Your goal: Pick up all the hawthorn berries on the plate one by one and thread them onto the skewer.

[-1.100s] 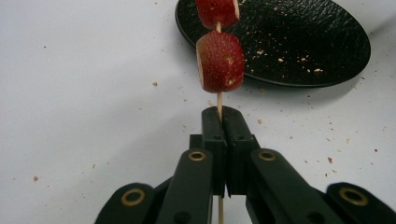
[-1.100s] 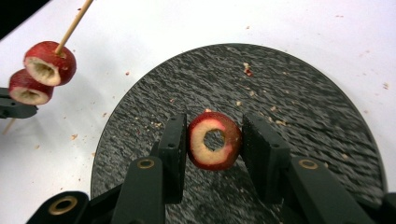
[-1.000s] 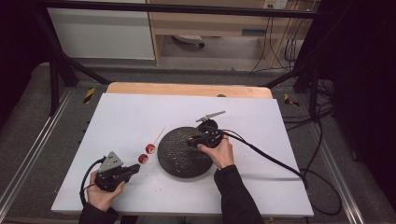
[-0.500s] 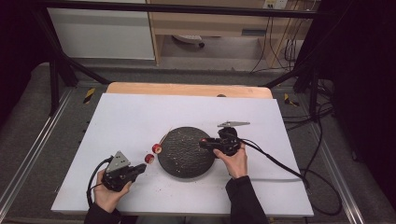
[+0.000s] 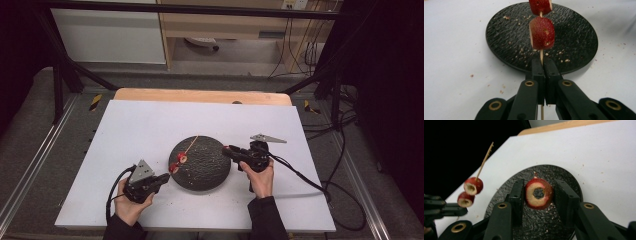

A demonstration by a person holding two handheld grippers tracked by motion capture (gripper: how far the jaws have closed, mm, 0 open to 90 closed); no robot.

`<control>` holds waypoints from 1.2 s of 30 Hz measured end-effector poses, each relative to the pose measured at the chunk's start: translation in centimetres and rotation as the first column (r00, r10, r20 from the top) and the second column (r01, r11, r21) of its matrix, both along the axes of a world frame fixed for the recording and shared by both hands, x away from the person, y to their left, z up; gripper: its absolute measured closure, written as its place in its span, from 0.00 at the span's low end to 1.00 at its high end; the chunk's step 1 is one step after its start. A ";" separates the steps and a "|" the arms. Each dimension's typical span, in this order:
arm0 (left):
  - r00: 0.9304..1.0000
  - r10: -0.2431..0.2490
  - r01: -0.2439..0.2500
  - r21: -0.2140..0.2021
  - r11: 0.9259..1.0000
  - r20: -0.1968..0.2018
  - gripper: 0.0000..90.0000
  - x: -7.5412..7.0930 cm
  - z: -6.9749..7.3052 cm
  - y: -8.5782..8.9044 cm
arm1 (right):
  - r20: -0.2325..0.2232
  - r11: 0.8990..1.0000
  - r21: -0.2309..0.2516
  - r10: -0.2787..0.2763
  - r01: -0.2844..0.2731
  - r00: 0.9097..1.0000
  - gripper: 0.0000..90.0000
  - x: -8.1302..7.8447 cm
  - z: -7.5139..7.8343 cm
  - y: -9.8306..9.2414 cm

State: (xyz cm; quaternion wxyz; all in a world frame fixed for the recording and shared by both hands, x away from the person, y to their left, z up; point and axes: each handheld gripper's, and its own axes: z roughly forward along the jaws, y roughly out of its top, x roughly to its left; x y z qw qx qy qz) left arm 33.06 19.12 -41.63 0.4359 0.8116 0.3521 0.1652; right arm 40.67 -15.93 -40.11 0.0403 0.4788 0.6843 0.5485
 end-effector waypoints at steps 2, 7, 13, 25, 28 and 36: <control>1.000 -0.004 0.004 -0.003 1.000 0.004 0.98 0.0 0.1 -0.6 | 0.012 0.999 0.030 -0.022 0.021 1.000 0.70 -0.1 0.1 -0.3; 1.000 -0.014 0.014 -0.013 1.000 0.010 0.98 0.1 0.4 -1.8 | 0.035 0.994 0.104 -0.044 0.040 0.998 0.70 -0.2 0.5 -0.6; 0.999 -0.021 0.022 -0.029 0.999 0.030 0.98 0.2 0.7 -3.1 | 0.047 0.981 0.183 -0.079 0.070 0.996 0.70 -0.2 1.3 -1.0; 0.999 -0.011 0.014 -0.062 0.998 0.041 0.98 0.0 0.6 -4.6 | 0.068 0.943 0.301 -0.171 0.143 0.983 0.70 0.3 1.7 -1.0; 0.999 -0.012 0.015 -0.065 0.998 0.041 0.98 -0.1 0.5 -5.0 | 0.066 0.929 0.333 -0.193 0.160 0.979 0.70 0.4 1.9 -0.9; 0.999 0.000 0.003 -0.081 0.997 0.039 0.98 -0.3 0.3 -6.0 | 0.071 0.902 0.386 -0.239 0.194 0.968 0.70 0.6 2.0 -0.9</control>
